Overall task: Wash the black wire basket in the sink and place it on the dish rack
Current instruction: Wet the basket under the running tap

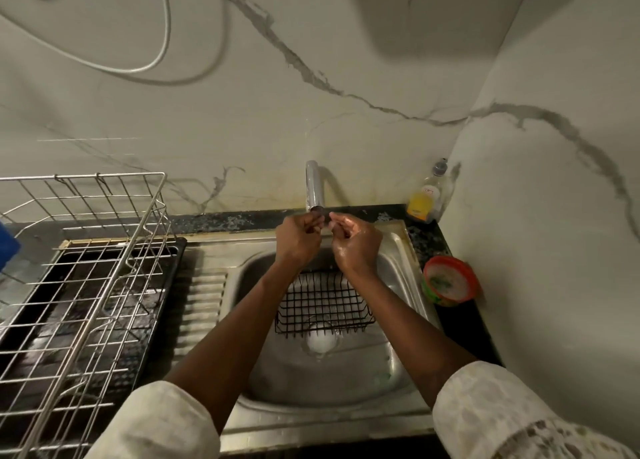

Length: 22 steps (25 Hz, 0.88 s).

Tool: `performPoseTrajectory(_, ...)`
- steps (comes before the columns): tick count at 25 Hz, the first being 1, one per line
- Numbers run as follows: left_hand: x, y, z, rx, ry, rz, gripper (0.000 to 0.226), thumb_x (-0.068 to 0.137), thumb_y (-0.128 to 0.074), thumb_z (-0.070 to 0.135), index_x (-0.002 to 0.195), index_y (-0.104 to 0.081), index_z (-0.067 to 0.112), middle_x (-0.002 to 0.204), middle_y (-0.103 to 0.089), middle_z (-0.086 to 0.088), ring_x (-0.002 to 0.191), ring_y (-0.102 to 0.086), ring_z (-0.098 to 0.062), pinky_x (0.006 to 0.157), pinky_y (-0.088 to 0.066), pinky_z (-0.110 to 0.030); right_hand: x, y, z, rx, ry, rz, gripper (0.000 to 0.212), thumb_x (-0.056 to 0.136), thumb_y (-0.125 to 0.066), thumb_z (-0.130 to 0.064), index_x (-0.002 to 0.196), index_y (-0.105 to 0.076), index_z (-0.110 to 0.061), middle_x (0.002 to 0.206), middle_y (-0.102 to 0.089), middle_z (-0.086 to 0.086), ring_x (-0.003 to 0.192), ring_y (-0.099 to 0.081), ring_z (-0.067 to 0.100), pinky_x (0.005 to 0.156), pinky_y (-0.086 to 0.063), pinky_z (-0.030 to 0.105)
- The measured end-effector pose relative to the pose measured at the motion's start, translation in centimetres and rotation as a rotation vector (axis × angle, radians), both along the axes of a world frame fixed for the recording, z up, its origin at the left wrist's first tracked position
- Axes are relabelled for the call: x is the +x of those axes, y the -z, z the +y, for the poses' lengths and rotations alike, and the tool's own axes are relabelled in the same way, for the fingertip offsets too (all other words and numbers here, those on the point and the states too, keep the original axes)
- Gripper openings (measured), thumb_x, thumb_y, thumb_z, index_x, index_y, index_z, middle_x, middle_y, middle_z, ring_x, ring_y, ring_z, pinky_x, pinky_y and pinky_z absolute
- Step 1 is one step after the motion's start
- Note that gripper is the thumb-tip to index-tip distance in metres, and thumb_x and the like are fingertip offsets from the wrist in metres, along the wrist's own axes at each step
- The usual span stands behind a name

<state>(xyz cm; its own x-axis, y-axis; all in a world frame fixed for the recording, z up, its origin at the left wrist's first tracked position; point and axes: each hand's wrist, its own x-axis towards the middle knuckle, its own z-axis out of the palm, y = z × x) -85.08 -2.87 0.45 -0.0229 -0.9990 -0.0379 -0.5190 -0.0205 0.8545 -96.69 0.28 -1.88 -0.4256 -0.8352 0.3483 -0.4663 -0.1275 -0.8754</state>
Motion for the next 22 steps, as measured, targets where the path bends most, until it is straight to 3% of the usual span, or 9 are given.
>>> performPoseTrajectory(5, 1.1, -0.4, 2.2, -0.053, -0.095, -0.008, 0.03, 0.095, -0.069, 0.006, 0.122, -0.074, 0.018, 0.117, -0.076, 0.001, 0.091, -0.066, 0.0, 0.066, -0.045, 0.002, -0.9, 0.3, 2.2, -0.102, -0.015, 0.076, 0.017, 0.09, -0.071, -0.005, 0.106, -0.077, -0.007, 0.095, -0.078, 0.003, 0.085, -0.073, 0.009, 0.081, -0.06, 0.026)
performPoseTrajectory(8, 1.0, -1.3, 3.9, -0.218, -0.178, -0.004, 0.026, 0.095, -0.07, 0.007, 0.119, -0.076, 0.016, 0.108, -0.078, 0.004, 0.077, -0.064, 0.006, 0.079, -0.05, -0.003, -1.0, -0.5, 3.1, -0.206, 0.019, 0.079, 0.018, 0.092, -0.068, -0.004, 0.108, -0.076, -0.005, 0.097, -0.077, 0.004, 0.087, -0.073, 0.009, 0.083, -0.059, 0.022)
performPoseTrajectory(10, 0.7, -1.2, 5.0, -0.288, -0.188, -0.027, 0.026, 0.096, -0.068, 0.003, 0.118, -0.076, 0.015, 0.098, -0.076, 0.008, 0.07, -0.06, 0.009, 0.07, -0.044, 0.003, -1.2, -0.5, 3.3, -0.226, -0.025, 0.143, 0.018, 0.094, -0.066, -0.006, 0.11, -0.075, -0.006, 0.1, -0.077, 0.003, 0.09, -0.071, 0.008, 0.084, -0.057, 0.02)
performPoseTrajectory(13, 0.2, 0.4, 5.9, -0.072, -0.115, -0.15, 0.017, 0.095, -0.069, 0.007, 0.107, -0.078, 0.015, 0.093, -0.075, 0.004, 0.07, -0.064, -0.001, 0.06, -0.048, -0.006, -2.0, 2.2, 3.8, 0.227, -0.186, 0.278, 0.028, 0.091, -0.072, -0.015, 0.118, -0.072, -0.012, 0.105, -0.076, 0.005, 0.092, -0.07, 0.014, 0.089, -0.057, 0.028)
performPoseTrajectory(15, 0.2, 1.1, 5.8, 0.083, -0.189, -0.161, 0.007, 0.093, -0.073, 0.014, 0.097, -0.077, 0.015, 0.095, -0.077, -0.003, 0.079, -0.07, -0.012, 0.066, -0.053, -0.017, -3.1, 4.0, 3.9, 0.413, -0.245, 0.276, 0.038, 0.086, -0.077, -0.023, 0.123, -0.07, -0.014, 0.112, -0.074, 0.007, 0.101, -0.069, 0.018, 0.088, -0.052, 0.024)
performPoseTrajectory(18, 0.0, 0.4, 4.5, 0.133, -0.276, -0.034, 0.026, 0.095, -0.066, 0.007, 0.12, -0.073, 0.011, 0.115, -0.072, -0.004, 0.094, -0.066, -0.014, 0.077, -0.053, -0.021, -3.7, 4.2, 3.3, 0.416, -0.281, 0.162, 0.037, 0.087, -0.076, -0.018, 0.123, -0.07, -0.011, 0.113, -0.074, 0.009, 0.101, -0.071, 0.018, 0.08, -0.053, 0.018)
performPoseTrajectory(22, -1.3, -1.4, 0.3, 0.173, -0.137, -0.126, 0.037, 0.099, -0.048, 0.0, 0.125, -0.068, 0.018, 0.108, -0.065, 0.001, 0.088, -0.062, -0.017, 0.064, -0.049, -0.017, -4.3, 4.8, 1.9, 0.401, -0.297, 0.131, 0.033, 0.087, -0.076, -0.013, 0.119, -0.071, -0.008, 0.113, -0.074, 0.009, 0.099, -0.071, 0.016, 0.085, -0.056, 0.023)
